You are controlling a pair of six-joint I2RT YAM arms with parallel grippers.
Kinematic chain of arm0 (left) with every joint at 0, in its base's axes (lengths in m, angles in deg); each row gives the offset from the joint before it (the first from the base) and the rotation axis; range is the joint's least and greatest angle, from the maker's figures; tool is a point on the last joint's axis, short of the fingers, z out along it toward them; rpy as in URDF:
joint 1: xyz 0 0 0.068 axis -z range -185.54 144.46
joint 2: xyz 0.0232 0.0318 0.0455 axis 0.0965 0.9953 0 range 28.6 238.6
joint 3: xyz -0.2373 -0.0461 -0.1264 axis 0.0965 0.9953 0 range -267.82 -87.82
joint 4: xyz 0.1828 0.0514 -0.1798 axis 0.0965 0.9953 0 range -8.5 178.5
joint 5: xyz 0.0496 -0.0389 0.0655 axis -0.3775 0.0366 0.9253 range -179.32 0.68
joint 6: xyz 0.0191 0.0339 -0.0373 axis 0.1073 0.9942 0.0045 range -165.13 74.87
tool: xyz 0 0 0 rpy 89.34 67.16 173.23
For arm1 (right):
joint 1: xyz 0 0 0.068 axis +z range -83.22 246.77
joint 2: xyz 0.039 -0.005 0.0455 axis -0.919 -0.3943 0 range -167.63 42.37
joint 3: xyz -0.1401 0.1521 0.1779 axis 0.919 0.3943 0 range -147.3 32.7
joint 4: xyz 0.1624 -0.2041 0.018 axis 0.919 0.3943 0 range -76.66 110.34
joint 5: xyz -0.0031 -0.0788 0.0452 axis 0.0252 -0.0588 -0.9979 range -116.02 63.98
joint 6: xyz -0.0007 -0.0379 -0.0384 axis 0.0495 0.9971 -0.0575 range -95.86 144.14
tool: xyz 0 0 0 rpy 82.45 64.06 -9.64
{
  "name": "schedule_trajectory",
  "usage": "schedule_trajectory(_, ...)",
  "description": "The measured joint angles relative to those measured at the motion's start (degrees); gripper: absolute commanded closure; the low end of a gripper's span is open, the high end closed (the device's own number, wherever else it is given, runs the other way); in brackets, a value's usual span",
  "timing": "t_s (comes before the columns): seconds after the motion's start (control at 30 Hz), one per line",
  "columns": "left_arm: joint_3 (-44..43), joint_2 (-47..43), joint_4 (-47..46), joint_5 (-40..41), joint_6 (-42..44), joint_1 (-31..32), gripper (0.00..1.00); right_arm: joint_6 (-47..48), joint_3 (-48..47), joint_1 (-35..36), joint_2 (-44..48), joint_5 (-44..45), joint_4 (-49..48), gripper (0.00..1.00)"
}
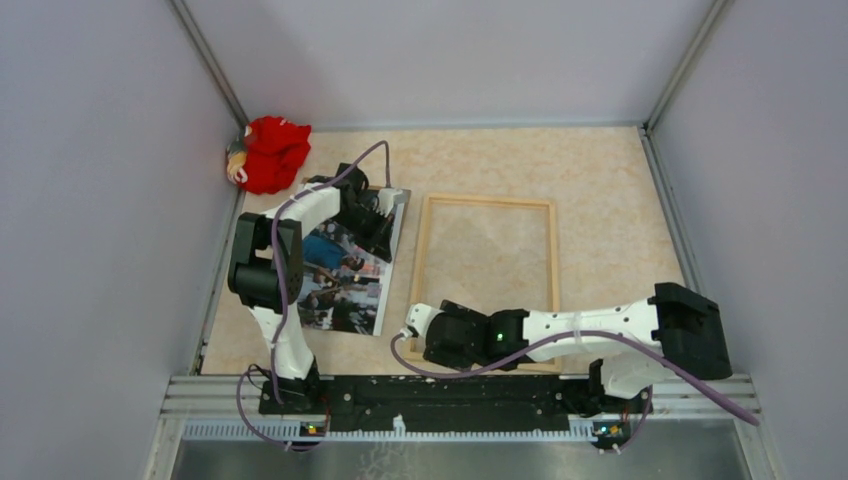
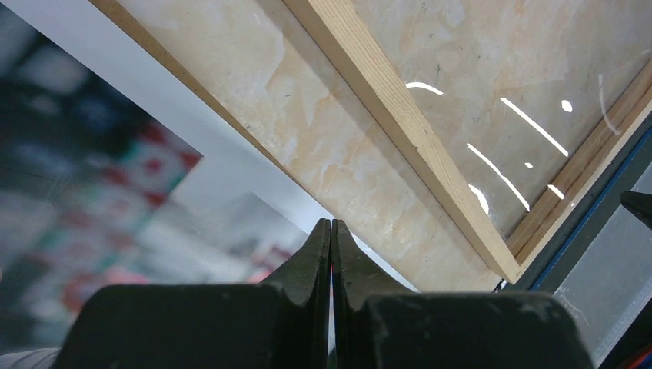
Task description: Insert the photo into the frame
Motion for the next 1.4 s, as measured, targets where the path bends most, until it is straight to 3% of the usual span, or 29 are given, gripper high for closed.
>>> schedule_trajectory(0.9, 0.1, 0.0, 0.0, 1.6, -0.1, 0.0, 0.94, 4.5, 3.0, 0.7, -3.0, -3.4, -6.1, 0.31)
schedule_trajectory(1.4, 0.1, 0.0, 0.0, 1.8, -0.2, -0.1, 0.95, 5.6, 3.1, 1.1, -4.2, 0.9, -8.0, 0.35)
